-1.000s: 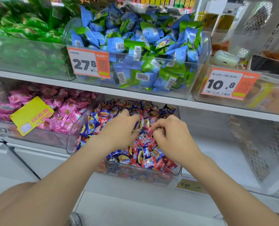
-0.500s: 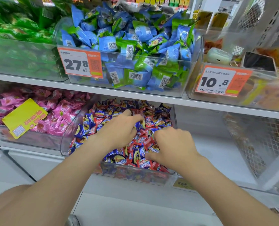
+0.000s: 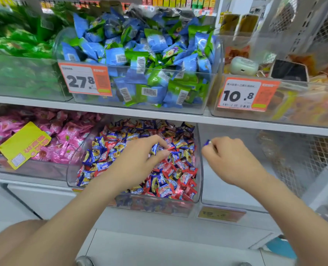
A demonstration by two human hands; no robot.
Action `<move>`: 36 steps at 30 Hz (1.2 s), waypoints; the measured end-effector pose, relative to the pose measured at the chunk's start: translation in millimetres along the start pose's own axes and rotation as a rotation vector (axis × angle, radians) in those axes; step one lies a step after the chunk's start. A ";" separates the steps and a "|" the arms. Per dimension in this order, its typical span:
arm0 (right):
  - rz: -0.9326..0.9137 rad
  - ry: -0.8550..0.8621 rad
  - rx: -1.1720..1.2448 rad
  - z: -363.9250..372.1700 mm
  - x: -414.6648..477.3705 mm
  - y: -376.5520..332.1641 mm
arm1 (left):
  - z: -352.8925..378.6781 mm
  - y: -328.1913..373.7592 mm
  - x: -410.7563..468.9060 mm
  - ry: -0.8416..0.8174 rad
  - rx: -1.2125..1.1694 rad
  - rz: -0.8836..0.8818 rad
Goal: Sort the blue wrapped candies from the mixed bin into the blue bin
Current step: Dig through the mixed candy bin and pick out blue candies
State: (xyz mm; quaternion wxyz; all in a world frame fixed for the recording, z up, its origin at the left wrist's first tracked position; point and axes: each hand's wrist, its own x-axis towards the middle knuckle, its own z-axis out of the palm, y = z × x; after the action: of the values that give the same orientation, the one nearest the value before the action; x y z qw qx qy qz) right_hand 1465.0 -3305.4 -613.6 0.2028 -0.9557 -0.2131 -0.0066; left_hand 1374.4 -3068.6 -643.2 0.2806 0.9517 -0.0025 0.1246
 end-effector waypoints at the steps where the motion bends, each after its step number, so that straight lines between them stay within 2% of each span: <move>1: 0.046 -0.082 -0.017 -3.4 1.3 16.0 | 2.0 10.1 -8.0 -0.017 -0.066 0.006; 4: 0.130 -0.370 -0.011 -7.6 -1.7 61.8 | 15.9 44.8 -18.9 -0.096 -0.170 0.056; 6: 0.143 -0.441 0.106 -9.6 -6.5 87.8 | 33.3 67.8 -12.1 -0.140 -0.131 0.155; 9: 0.154 -0.398 0.227 -18.0 -14.8 113.9 | 65.1 102.8 9.9 -0.193 -0.036 0.256; 11: 0.151 -0.339 0.184 -25.9 -20.7 126.3 | 87.4 122.1 26.7 -0.224 0.084 0.284; 14: 0.139 -0.234 0.122 -36.4 -29.0 138.8 | 112.3 135.1 52.6 -0.289 0.205 0.237; 17: 0.118 -0.172 0.130 -40.8 -33.6 139.6 | 121.1 132.8 67.1 -0.411 0.208 0.190; 19: 0.096 -0.139 0.141 -39.3 -34.1 133.8 | 115.4 127.4 64.4 -0.371 0.159 0.201; 22: 0.026 -0.087 0.078 -34.9 -31.7 115.6 | 93.9 109.7 50.6 -0.143 0.111 0.264; 24: -0.061 -0.084 0.051 -29.0 -30.6 92.4 | 77.1 91.0 41.4 -0.040 0.097 0.214; 28: -0.254 -0.036 0.138 -7.1 -27.9 32.8 | 43.6 46.0 33.1 -0.034 0.193 0.001; 31: -0.354 0.034 0.148 14.0 -9.9 0.5 | 25.7 15.4 37.4 0.033 0.186 -0.066; 34: -0.376 0.021 0.007 30.8 19.2 -19.4 | 16.3 3.9 43.5 0.079 0.088 -0.055; 36: -0.406 -0.026 -0.167 40.8 35.5 -27.7 | 14.8 -4.1 47.9 0.049 0.118 -0.046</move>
State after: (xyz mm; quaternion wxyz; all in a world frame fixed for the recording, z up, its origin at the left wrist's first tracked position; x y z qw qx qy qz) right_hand 1482.9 -3252.2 -636.9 0.1147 -0.9068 -0.4023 -0.0527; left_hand 1424.6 -3070.0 -646.0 0.2268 0.9631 0.0338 0.1412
